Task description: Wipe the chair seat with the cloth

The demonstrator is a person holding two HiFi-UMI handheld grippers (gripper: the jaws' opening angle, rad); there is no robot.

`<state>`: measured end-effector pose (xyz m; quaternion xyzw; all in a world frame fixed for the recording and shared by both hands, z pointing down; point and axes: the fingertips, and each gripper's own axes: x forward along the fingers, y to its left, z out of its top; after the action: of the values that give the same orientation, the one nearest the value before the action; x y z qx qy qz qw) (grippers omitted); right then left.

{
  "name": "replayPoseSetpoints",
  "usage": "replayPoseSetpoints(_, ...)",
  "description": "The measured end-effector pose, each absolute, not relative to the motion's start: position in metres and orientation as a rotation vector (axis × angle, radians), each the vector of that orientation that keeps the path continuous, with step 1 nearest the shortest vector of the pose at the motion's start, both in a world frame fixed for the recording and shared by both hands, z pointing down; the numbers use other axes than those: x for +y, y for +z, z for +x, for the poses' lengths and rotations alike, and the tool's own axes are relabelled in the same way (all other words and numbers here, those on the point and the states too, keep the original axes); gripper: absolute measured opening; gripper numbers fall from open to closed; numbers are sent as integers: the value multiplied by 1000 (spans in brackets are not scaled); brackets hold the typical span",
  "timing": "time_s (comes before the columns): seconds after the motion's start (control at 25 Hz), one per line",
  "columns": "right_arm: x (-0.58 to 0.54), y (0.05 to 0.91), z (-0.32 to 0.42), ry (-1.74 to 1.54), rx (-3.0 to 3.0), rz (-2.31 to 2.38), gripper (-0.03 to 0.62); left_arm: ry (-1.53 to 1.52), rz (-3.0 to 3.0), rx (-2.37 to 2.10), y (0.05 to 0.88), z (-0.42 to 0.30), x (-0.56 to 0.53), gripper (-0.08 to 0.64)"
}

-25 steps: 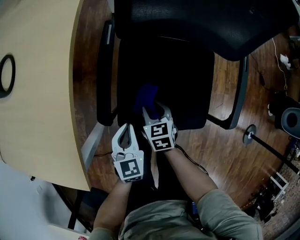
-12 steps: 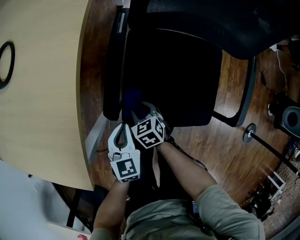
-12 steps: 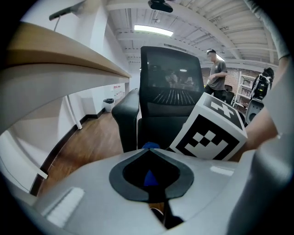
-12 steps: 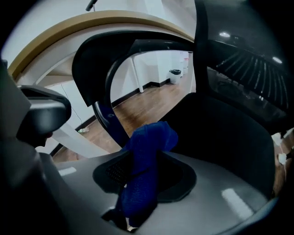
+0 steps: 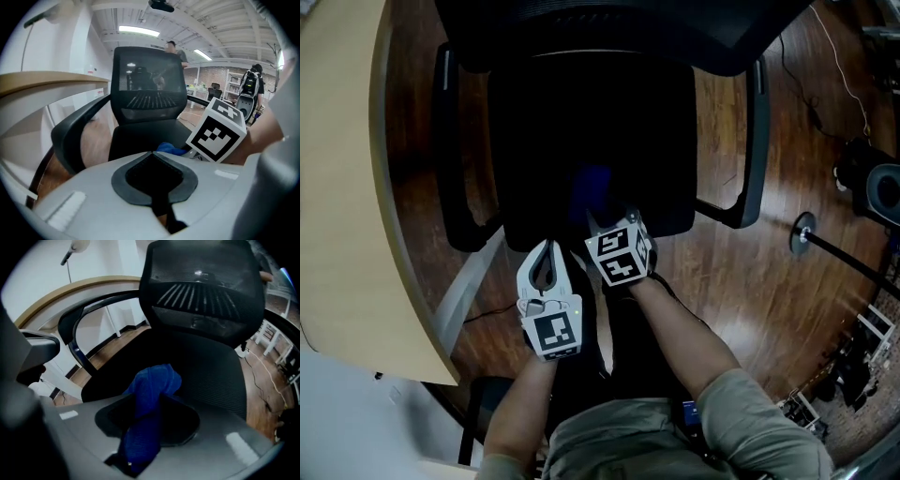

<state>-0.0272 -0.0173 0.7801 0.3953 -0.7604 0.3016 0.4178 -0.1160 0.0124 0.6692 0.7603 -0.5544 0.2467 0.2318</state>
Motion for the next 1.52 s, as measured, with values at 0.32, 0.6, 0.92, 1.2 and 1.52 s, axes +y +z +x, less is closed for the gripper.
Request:
replayPoseSetpoints(0.32, -9, 776, 127, 879, -1727, 1292, 130, 738, 2262, -1314, 663, -4, 8, 5)
replayPoseSetpoints(0.6, 21, 791, 195, 995, -1608, 1460, 130, 756, 2317, -1210, 679, 51, 21, 5)
replayPoseSetpoints(0.92, 31, 804, 210, 1077, -1588, 1512, 132, 791, 2322, -1174, 689, 68, 31, 5)
replayPoseSetpoints(1.2, 15, 783, 196, 990, -1632, 1503, 132, 760, 2277, -1259, 681, 43, 16, 5)
replayPoseSetpoints(1.52, -1, 742, 58, 812, -1941, 1191, 132, 759, 2116, -1471, 672, -58, 16, 5)
